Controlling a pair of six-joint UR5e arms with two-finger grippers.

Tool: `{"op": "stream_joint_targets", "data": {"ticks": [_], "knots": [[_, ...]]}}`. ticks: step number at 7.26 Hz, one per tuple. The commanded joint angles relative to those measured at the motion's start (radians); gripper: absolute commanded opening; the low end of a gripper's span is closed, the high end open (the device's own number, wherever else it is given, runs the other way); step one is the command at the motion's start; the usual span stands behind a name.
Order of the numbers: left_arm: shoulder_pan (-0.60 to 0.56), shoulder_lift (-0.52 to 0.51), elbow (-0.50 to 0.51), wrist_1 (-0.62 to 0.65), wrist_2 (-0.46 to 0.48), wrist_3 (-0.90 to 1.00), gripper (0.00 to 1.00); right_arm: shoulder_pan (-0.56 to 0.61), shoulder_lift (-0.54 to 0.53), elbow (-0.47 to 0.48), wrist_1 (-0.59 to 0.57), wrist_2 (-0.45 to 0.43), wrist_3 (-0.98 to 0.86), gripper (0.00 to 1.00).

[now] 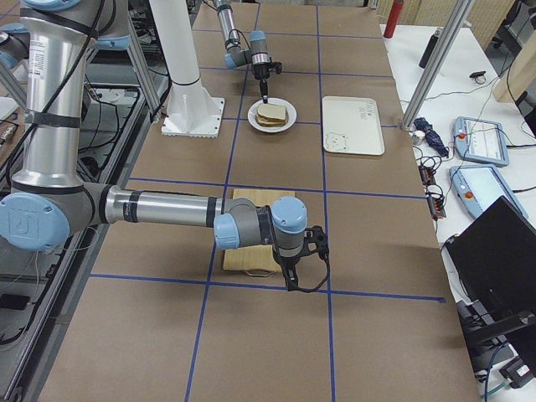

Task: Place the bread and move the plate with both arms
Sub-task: 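Slide the plate with the left gripper onto the cream bear tray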

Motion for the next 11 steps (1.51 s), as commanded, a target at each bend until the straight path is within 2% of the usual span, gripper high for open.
{"op": "stream_joint_targets", "data": {"ticks": [1,3,4,7,9,11], "knots": [[0.003,-0.024,0.000,-0.038,-0.001,-0.040,0.00,0.000,0.000,-0.002,0.001,-0.002,-0.001,1.00],[0.002,-0.038,-0.012,-0.054,0.001,-0.103,0.00,0.000,-0.002,-0.002,0.001,-0.002,-0.001,1.00],[0.001,-0.058,-0.020,-0.052,0.031,-0.144,0.00,0.000,-0.002,-0.002,0.001,-0.003,-0.001,1.00],[0.002,-0.095,-0.023,-0.048,0.217,-0.174,0.00,0.000,-0.002,-0.003,0.003,-0.003,-0.001,1.00],[-0.008,-0.124,-0.017,-0.017,0.382,-0.180,0.00,0.000,-0.002,-0.003,0.003,-0.005,-0.001,1.00],[-0.058,-0.193,-0.009,0.137,0.414,-0.312,0.00,0.000,0.000,-0.008,0.001,-0.005,-0.001,1.00]]}}
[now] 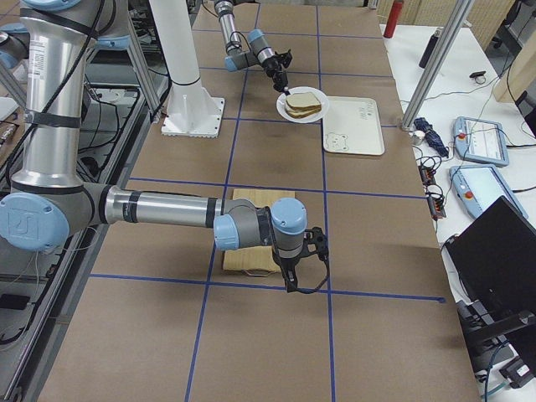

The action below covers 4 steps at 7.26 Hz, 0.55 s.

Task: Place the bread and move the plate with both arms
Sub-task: 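Slide the plate with the left gripper onto the cream bear tray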

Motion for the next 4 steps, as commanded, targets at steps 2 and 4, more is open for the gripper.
{"op": "stream_joint_targets", "data": {"ticks": [2,4], "knots": [[-0.123,-0.130,0.087,0.241,0.027,-0.200,0.00,0.000,0.003,-0.003,0.001,-0.002,0.000,1.00],[-0.179,-0.217,0.268,0.246,0.027,-0.251,0.00,0.000,0.001,-0.003,0.001,-0.002,0.000,1.00]]}}
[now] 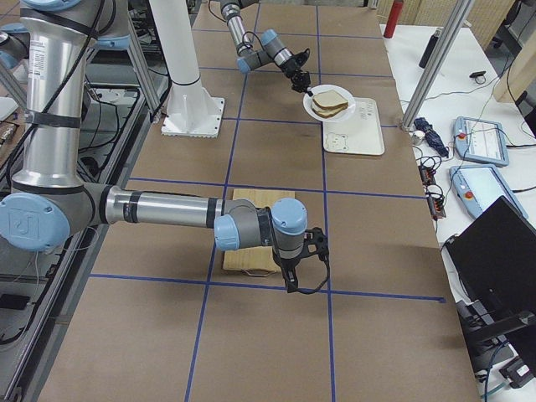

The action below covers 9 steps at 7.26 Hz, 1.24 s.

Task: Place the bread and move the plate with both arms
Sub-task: 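Slide the plate with the left gripper onto the cream bear tray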

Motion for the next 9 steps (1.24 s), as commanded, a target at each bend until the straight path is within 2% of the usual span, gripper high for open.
{"op": "stream_joint_targets", "data": {"ticks": [1,4,6,7,8,9], "knots": [[-0.041,-0.090,0.157,0.013,0.000,-0.043,0.00,0.000,0.002,0.000,-0.001,0.000,0.000,1.00],[-0.043,-0.180,0.285,0.021,-0.001,-0.043,0.00,0.000,0.007,-0.001,-0.005,-0.002,0.000,1.00],[-0.043,-0.192,0.319,0.021,-0.006,-0.025,0.00,0.000,0.007,-0.012,0.002,-0.005,0.000,1.00],[-0.043,-0.199,0.320,0.019,-0.012,0.031,0.27,0.000,0.008,-0.014,-0.003,-0.003,0.002,1.00],[-0.043,-0.205,0.317,0.021,-0.010,0.041,0.85,0.000,0.013,-0.018,-0.008,-0.003,0.009,1.00],[-0.043,-0.204,0.313,0.021,-0.007,0.041,0.98,0.000,0.011,-0.020,-0.006,-0.012,0.017,1.00]]}}
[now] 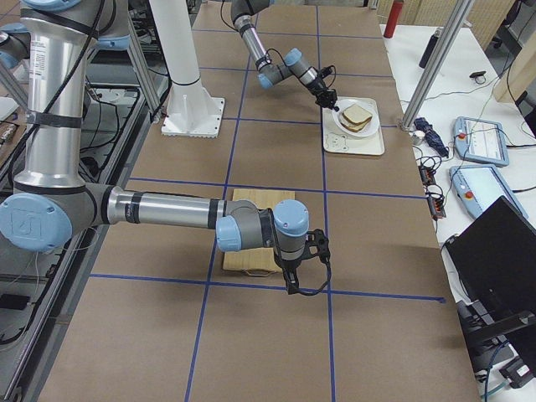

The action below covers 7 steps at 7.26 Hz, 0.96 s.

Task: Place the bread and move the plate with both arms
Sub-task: 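Slide the plate with the left gripper onto the cream bear tray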

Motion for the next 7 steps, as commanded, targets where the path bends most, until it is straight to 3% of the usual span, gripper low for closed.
{"op": "stream_joint_targets", "data": {"ticks": [1,2,6,7], "knots": [[0.000,-0.002,-0.023,0.000,-0.001,0.016,0.98,0.000,-0.001,-0.003,-0.002,-0.015,0.012,1.00],[0.000,0.004,-0.061,0.017,-0.016,0.126,0.98,0.000,-0.001,-0.008,-0.002,-0.015,0.024,1.00],[-0.031,0.119,-0.354,0.242,-0.238,0.355,0.98,0.001,-0.010,-0.008,-0.002,-0.015,0.027,1.00],[-0.034,0.203,-0.448,0.296,-0.292,0.520,0.98,0.011,-0.013,-0.008,-0.002,-0.010,0.030,1.00]]}}
